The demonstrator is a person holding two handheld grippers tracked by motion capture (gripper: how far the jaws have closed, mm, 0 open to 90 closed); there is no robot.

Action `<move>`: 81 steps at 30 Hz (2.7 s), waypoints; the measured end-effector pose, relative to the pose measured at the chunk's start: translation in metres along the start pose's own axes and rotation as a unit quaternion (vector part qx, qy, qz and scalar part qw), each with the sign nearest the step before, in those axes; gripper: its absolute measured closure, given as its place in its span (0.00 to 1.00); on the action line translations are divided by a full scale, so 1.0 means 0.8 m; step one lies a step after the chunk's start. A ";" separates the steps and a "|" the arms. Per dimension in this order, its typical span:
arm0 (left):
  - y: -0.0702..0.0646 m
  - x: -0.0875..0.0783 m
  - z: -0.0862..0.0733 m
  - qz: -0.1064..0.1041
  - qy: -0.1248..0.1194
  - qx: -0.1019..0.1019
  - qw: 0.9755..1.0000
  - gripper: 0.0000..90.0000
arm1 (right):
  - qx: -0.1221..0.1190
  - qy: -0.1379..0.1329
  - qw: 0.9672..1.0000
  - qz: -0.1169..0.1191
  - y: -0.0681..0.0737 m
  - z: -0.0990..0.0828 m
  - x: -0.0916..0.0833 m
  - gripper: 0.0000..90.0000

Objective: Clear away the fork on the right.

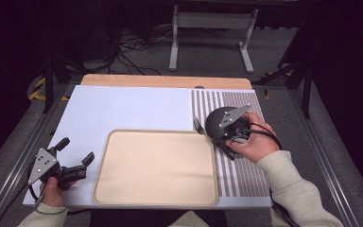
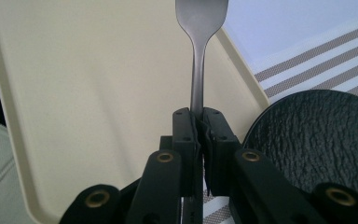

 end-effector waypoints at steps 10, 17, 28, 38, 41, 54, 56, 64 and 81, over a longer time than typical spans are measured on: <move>0.001 0.000 0.000 0.000 0.000 -0.002 1.000 0.00 | 0.079 0.012 0.996 0.027 0.013 0.013 0.013 0.94; 0.000 0.000 0.000 0.000 -0.001 -0.002 1.000 0.00 | 0.125 0.033 0.991 0.024 0.017 0.016 0.025 0.94; 0.000 0.000 0.001 0.000 -0.001 0.001 1.000 0.00 | 0.204 0.070 0.976 0.036 0.031 0.018 0.042 0.94; 0.000 -0.001 0.001 -0.001 -0.003 -0.001 1.000 0.00 | 0.255 0.097 0.961 0.046 0.042 0.022 0.056 0.94; 0.000 -0.001 0.002 -0.001 -0.003 -0.001 1.000 0.00 | 0.256 0.098 0.960 0.048 0.043 0.023 0.059 0.94; 0.000 -0.001 0.002 0.000 -0.002 0.003 1.000 0.00 | 0.268 0.114 0.955 0.061 0.050 0.017 0.084 0.94; 0.000 -0.001 0.002 -0.001 -0.003 0.001 1.000 0.00 | 0.271 0.117 0.953 0.065 0.052 0.016 0.088 0.94; 0.000 -0.001 0.002 -0.002 -0.003 0.000 1.000 0.00 | 0.284 0.142 0.946 0.073 0.057 0.008 0.103 0.94; -0.001 -0.001 0.002 -0.003 -0.002 0.001 1.000 0.00 | 0.298 0.153 0.938 0.086 0.056 0.002 0.122 0.94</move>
Point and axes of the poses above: each handheld gripper's, and its own axes: x roughly forward along the jaws, z roughly out of its top, y roughly to its left, the point moved 10 cm from there along x, roughly forward along the jaws, and after that the axes turned 14 degrees about y, right-handed, at the moved point
